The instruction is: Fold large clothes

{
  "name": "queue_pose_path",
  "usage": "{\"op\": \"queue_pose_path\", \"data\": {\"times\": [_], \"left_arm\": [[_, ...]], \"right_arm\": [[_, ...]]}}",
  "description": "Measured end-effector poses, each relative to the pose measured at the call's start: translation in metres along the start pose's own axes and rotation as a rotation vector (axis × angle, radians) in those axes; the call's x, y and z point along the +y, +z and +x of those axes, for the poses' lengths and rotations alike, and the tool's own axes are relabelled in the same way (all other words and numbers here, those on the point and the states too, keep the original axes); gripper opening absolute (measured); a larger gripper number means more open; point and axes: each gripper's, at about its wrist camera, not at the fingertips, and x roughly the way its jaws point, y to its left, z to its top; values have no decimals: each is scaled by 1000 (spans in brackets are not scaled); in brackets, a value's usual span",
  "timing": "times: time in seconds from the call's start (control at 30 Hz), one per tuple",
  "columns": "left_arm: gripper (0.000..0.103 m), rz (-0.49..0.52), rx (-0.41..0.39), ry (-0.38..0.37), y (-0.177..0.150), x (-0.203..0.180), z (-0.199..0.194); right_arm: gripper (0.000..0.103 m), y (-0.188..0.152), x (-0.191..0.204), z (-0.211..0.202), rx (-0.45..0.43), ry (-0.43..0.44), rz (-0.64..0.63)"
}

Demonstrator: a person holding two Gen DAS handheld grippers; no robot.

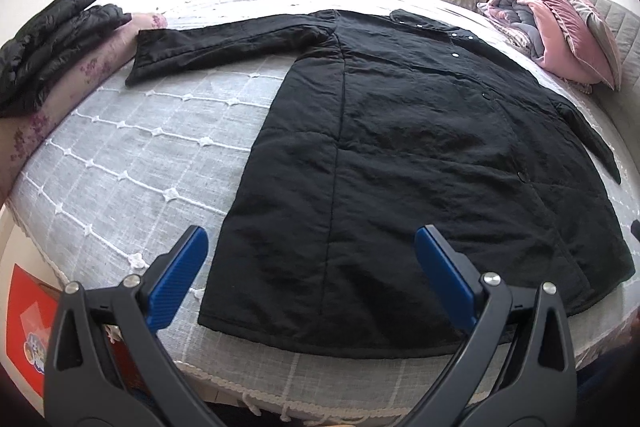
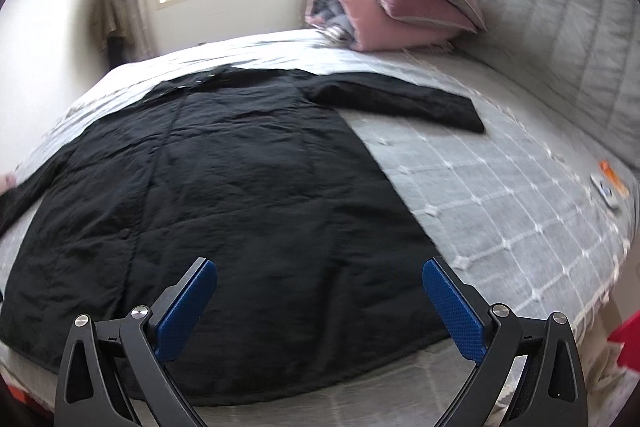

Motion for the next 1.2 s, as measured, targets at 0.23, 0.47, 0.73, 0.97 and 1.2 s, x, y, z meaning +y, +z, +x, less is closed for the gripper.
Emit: {"op": "queue_pose_path", "data": {"times": [0.23, 0.47, 0.73, 0.97, 1.2], "left_arm": [[102, -56, 56, -66, -5, 17, 9], [80, -91, 109, -122, -13, 25, 21], [37, -114, 153, -198, -18, 19, 30], [5, -114, 151, -199, -17, 20, 33], [3, -118, 80, -207, -16, 29, 13]], "right_arm": [[103, -9, -24, 10, 58, -127, -21], [103, -16, -35, 19, 112, -166, -27], [102, -24, -43, 39, 202, -115, 13], [71, -26, -60, 56, 251, -57, 126], [11, -20, -60, 50, 183, -97, 124]]}}
